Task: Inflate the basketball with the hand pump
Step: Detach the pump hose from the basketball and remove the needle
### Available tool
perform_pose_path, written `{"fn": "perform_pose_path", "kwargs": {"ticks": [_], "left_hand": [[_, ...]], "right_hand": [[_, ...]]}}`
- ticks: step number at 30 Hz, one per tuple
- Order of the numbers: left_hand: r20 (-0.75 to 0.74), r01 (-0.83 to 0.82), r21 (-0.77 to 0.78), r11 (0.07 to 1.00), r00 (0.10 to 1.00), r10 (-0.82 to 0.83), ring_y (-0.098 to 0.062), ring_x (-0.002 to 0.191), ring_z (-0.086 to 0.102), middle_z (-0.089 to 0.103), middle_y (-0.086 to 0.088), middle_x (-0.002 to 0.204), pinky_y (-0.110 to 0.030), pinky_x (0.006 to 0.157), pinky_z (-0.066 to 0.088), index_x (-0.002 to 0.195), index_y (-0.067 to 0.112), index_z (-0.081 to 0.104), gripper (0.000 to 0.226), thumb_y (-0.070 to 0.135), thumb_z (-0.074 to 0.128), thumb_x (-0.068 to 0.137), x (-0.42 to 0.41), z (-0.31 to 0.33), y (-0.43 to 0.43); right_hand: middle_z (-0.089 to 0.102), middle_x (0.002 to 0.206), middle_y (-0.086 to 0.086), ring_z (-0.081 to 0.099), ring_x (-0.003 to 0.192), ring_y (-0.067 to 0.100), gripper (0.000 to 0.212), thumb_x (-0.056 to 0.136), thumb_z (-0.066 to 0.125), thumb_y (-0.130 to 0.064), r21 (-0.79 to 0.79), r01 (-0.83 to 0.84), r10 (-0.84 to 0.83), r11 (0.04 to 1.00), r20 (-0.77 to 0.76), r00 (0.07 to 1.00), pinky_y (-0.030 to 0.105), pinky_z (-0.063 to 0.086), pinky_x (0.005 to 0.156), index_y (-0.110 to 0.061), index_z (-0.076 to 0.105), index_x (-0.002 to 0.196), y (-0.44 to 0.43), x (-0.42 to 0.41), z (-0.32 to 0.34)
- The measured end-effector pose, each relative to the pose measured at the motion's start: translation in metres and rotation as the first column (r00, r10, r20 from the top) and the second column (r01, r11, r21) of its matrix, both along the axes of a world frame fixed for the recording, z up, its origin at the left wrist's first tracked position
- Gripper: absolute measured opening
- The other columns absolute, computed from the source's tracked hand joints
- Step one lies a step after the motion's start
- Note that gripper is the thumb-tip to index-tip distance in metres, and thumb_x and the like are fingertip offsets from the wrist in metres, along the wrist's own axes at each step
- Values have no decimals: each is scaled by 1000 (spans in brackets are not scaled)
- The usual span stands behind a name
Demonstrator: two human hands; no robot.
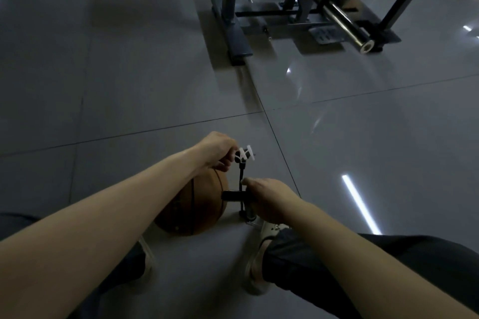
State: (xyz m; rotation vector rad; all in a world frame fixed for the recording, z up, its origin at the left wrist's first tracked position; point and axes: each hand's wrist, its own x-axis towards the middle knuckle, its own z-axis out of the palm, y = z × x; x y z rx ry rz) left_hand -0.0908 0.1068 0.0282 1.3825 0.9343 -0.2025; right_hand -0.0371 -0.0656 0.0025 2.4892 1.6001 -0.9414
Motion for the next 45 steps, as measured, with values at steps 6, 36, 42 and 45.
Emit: {"fn": "perform_pose_path", "kwargs": {"ticks": [6, 36, 42, 45], "left_hand": [[-154, 205, -256, 945, 956, -249, -15, 50, 38, 47, -8, 65, -23, 41, 34, 95, 4, 53, 27, -1, 37, 75, -3, -5, 8], [123, 51, 203, 978, 989, -77, -37, 72, 74, 72, -24, 88, -50, 67, 62, 103, 2, 53, 17, 17, 57, 100, -2, -23, 20], [132, 262, 321, 910, 939, -317, -33, 78, 74, 73, -18, 86, -45, 69, 60, 98, 4, 56, 11, 14, 60, 99, -4, -19, 8], [114, 314, 413, 855, 913, -391, -19, 73, 71, 73, -9, 86, -37, 70, 57, 97, 10, 60, 9, 18, 65, 96, -8, -25, 8]], "right_hand": [[66, 114, 10, 64, 101, 30, 47, 92, 65, -26, 75, 109, -107, 991, -35, 994, 44, 55, 88, -13, 46, 133, 6, 9, -10], [56, 117, -9, 57, 102, 10, 43, 86, 76, -27, 209, 93, -41, 973, -240, 970, 25, 49, 93, -26, 67, 127, -8, 24, -1], [64, 115, -3, 62, 100, 15, 44, 81, 81, -27, 329, 237, -178, 914, -200, 964, 33, 55, 91, -16, 66, 121, 2, 24, -11], [65, 107, -3, 63, 89, 10, 51, 77, 84, -28, 355, 437, -345, 827, -294, 891, 22, 55, 76, -15, 57, 118, 6, 27, -15]]}}
